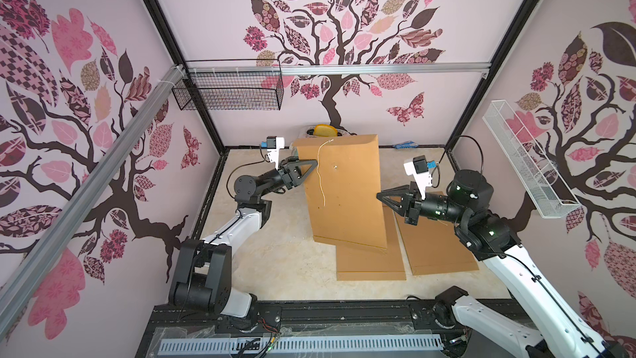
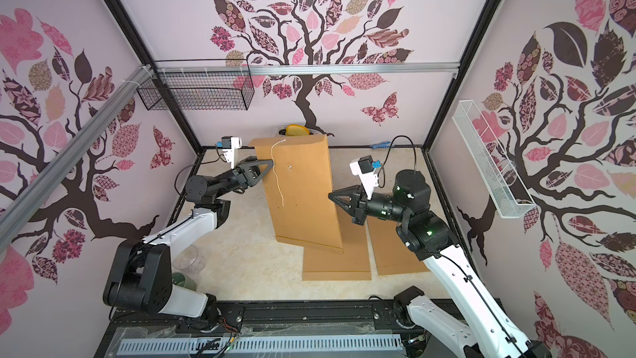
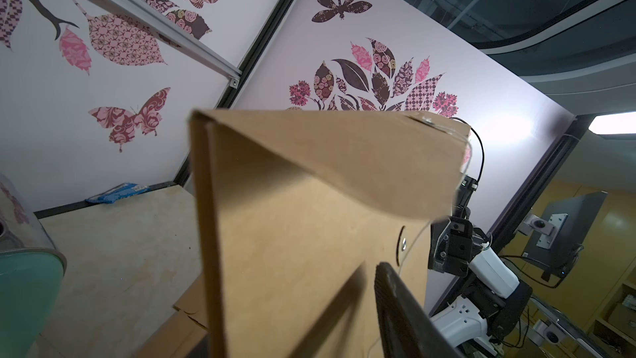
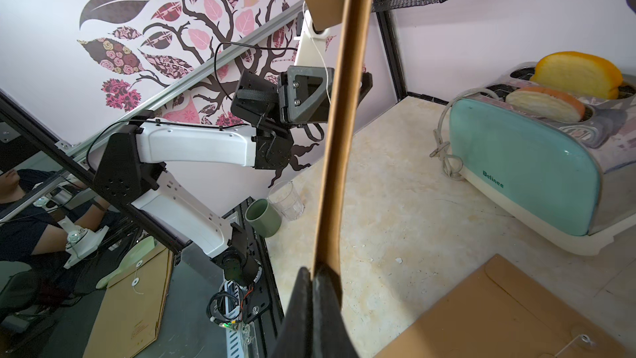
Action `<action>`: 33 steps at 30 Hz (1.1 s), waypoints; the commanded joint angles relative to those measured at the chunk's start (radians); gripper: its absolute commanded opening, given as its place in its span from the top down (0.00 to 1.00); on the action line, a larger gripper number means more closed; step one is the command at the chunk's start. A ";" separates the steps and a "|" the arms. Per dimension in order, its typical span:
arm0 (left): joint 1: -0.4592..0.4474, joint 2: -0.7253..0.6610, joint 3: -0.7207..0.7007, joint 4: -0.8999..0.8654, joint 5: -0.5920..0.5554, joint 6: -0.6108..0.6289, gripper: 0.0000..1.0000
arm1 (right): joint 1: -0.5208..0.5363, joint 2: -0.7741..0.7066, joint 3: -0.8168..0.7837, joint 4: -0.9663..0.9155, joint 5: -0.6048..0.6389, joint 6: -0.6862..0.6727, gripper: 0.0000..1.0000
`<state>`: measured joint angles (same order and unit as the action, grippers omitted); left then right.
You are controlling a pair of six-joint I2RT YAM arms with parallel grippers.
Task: Close the mouth of the file bag
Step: Pick up the file bag from the center of the board.
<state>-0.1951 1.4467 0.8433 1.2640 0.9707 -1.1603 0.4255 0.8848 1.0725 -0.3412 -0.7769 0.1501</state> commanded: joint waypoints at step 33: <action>-0.002 -0.241 -0.004 -0.320 0.064 0.083 1.00 | -0.261 0.326 0.254 0.317 -0.216 0.320 0.08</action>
<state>-0.1947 1.2068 0.8280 0.9314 1.0283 -1.0492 0.1604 1.2160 1.3407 -0.0463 -0.9516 0.4313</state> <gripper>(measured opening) 0.040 0.893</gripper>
